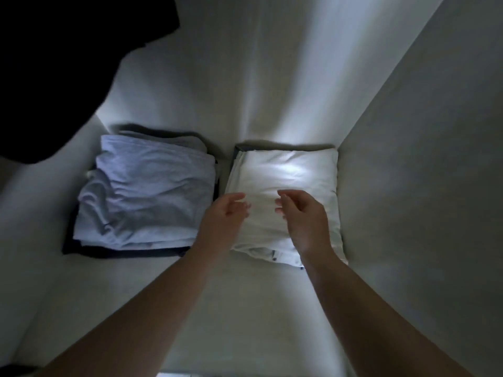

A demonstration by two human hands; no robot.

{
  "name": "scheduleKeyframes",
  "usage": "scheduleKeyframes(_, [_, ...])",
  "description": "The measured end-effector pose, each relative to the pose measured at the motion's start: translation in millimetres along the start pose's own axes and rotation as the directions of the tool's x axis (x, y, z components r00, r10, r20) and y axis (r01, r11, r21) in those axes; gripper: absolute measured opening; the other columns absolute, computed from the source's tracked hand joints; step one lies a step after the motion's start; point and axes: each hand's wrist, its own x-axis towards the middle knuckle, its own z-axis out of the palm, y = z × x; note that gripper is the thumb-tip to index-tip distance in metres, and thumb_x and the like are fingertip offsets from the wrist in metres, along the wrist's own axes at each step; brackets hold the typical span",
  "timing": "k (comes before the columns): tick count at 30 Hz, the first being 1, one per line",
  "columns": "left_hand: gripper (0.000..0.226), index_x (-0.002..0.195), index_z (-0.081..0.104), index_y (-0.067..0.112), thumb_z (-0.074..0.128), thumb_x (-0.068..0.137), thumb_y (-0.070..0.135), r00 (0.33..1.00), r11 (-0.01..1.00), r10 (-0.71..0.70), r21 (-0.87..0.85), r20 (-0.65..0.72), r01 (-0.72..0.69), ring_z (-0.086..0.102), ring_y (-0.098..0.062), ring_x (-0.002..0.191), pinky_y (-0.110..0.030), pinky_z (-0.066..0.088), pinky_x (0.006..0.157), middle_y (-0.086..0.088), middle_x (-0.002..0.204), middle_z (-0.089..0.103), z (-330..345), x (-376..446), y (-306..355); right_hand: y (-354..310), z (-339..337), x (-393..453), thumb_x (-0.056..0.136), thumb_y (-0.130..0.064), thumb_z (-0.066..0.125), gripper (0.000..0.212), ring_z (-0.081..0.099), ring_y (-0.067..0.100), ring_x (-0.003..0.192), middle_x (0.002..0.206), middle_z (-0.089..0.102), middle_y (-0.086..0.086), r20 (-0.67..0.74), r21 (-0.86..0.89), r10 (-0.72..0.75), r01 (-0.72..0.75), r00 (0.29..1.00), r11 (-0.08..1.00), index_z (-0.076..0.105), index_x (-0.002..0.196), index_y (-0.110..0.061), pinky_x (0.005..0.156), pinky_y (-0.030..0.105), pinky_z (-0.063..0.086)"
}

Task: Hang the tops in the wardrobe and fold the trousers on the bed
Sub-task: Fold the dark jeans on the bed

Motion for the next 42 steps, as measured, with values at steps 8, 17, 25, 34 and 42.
scheduleKeyframes(8, [0.014,0.103,0.062,0.018,0.054,0.094,0.009,0.982,0.971,-0.059,-0.241,-0.181,0.014,0.067,0.003,0.068,-0.009,0.048,0.064,0.004,0.089,0.070,-98.2,-183.9,43.6,-89.0,14.5,-153.2,0.091,-0.012,0.058,0.021,0.067,0.008,0.074,0.080,0.071,-0.006,0.308,0.155,-0.156,0.112,0.939,0.982,0.067,0.084,-0.030,0.079,0.030,0.053])
scheduleKeyframes(17, [0.018,0.111,0.062,0.016,0.053,0.096,0.016,0.882,0.937,-0.076,-0.335,-0.465,-0.095,0.066,-0.010,0.089,-0.026,0.051,0.085,0.003,0.097,0.072,-196.5,-370.8,65.4,-138.0,43.5,-301.5,0.093,-0.007,0.056,0.023,0.066,0.004,0.078,0.084,0.071,-0.003,0.703,0.234,-0.251,0.117,0.665,0.965,0.066,0.091,-0.028,0.075,0.018,0.052])
scheduleKeyframes(25, [0.016,0.108,0.064,0.020,0.054,0.095,0.019,0.555,0.941,-0.064,-0.235,-0.830,-0.243,0.067,-0.007,0.086,-0.036,0.049,0.091,0.005,0.097,0.073,-268.3,-507.7,63.1,-165.1,113.1,-399.8,0.093,-0.007,0.056,0.023,0.069,0.007,0.080,0.086,0.071,-0.002,0.945,0.241,-0.271,0.168,0.184,0.956,0.067,0.090,-0.027,0.077,0.019,0.053])
scheduleKeyframes(34, [0.013,0.101,0.065,0.030,0.056,0.095,0.024,0.106,0.957,-0.240,-0.254,-0.965,-0.138,0.068,-0.003,0.089,-0.033,0.049,0.089,0.009,0.099,0.073,-271.6,-644.2,4.7,-150.4,159.9,-465.5,0.092,-0.023,0.057,0.020,0.065,-0.003,0.088,0.093,0.070,-0.014,0.963,0.261,-0.184,0.502,-0.198,0.824,0.066,0.093,-0.041,0.082,0.021,0.050])
scheduleKeyframes(42, [0.018,0.107,0.061,0.031,0.064,0.090,0.028,0.280,0.924,-0.352,-0.283,-0.893,0.259,0.065,-0.013,0.092,-0.017,0.049,0.075,0.009,0.101,0.067,-272.8,-661.9,-36.5,-128.2,193.7,-493.1,0.087,-0.056,0.053,0.051,0.052,0.012,0.116,0.136,0.044,-0.009,0.977,0.213,-0.048,0.908,-0.210,0.361,0.044,0.133,-0.035,0.086,0.028,0.040])
